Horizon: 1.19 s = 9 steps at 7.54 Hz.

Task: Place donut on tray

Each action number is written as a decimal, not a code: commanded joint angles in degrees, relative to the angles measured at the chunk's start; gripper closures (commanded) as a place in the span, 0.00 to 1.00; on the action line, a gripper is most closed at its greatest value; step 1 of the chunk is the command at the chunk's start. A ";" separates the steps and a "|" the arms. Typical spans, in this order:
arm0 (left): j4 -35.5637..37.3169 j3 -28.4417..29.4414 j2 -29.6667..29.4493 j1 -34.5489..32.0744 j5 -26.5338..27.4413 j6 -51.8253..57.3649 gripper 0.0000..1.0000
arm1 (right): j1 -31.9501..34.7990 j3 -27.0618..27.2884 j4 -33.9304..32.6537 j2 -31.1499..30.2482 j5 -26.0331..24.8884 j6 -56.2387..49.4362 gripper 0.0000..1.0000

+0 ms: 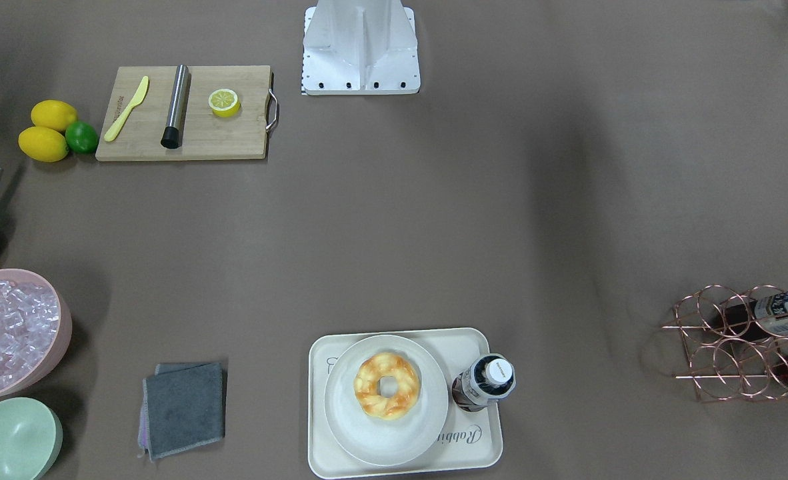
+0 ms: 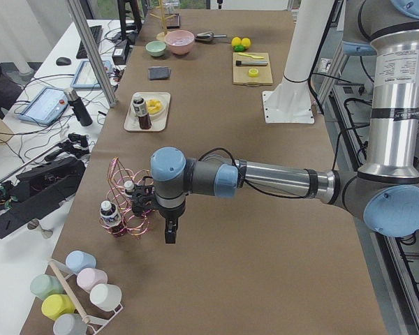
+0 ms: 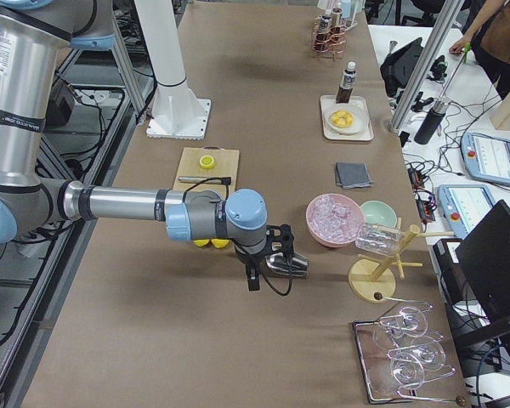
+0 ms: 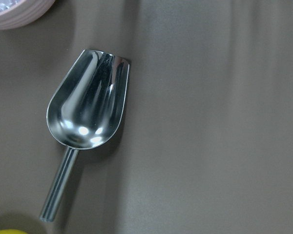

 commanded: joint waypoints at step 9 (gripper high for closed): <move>0.08 0.00 0.18 0.09 0.00 0.00 0.01 | 2.66 -1.63 0.35 -0.34 -0.96 -1.66 0.00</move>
